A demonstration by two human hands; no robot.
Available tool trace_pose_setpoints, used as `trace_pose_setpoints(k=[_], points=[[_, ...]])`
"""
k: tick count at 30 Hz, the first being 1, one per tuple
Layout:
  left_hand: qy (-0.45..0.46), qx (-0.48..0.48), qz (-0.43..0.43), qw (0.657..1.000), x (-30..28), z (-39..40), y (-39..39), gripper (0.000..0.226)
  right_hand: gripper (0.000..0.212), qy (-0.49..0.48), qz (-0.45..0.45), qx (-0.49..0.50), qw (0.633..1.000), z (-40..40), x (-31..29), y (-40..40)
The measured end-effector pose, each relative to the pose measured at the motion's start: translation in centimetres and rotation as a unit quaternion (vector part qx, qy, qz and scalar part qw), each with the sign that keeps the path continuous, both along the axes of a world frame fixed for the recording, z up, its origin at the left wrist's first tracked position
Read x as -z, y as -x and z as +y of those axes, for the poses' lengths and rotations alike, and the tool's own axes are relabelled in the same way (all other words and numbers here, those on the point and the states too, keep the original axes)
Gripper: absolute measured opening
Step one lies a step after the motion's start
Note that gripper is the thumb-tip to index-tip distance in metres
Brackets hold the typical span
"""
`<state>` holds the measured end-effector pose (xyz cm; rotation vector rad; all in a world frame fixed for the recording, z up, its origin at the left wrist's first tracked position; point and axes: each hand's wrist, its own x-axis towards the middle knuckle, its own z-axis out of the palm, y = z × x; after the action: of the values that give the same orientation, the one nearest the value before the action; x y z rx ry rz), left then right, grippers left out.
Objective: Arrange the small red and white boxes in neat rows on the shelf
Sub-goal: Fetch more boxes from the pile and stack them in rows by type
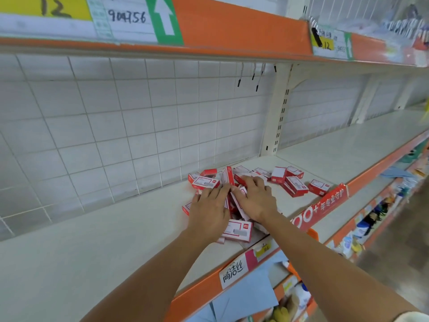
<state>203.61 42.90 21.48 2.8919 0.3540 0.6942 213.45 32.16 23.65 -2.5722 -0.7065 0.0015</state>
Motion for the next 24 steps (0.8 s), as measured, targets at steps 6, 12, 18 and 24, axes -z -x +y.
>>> trace_pose_setpoints(k=[6, 12, 18, 24], points=[[-0.016, -0.037, 0.02, 0.999, -0.1, 0.9, 1.7, 0.055, 0.064, 0.009, -0.001, -0.031, 0.999, 0.6, 0.0, 1.2], [0.046, -0.094, 0.061, 0.993, -0.5, 2.4, 4.2, 0.046, 0.065, 0.086, -0.079, -0.02, 0.993, 0.7, -0.7, 2.1], [0.063, -0.105, 0.085, 0.989, -1.9, 3.2, 7.4, 0.036, 0.039, 0.044, -0.296, -0.153, 0.942, 0.0, -0.7, 7.0], [0.03, -0.103, 0.119, 0.987, -2.5, 2.8, 9.6, 0.035, 0.061, 0.098, -0.234, -0.181, 0.95, -2.0, 0.6, 10.0]])
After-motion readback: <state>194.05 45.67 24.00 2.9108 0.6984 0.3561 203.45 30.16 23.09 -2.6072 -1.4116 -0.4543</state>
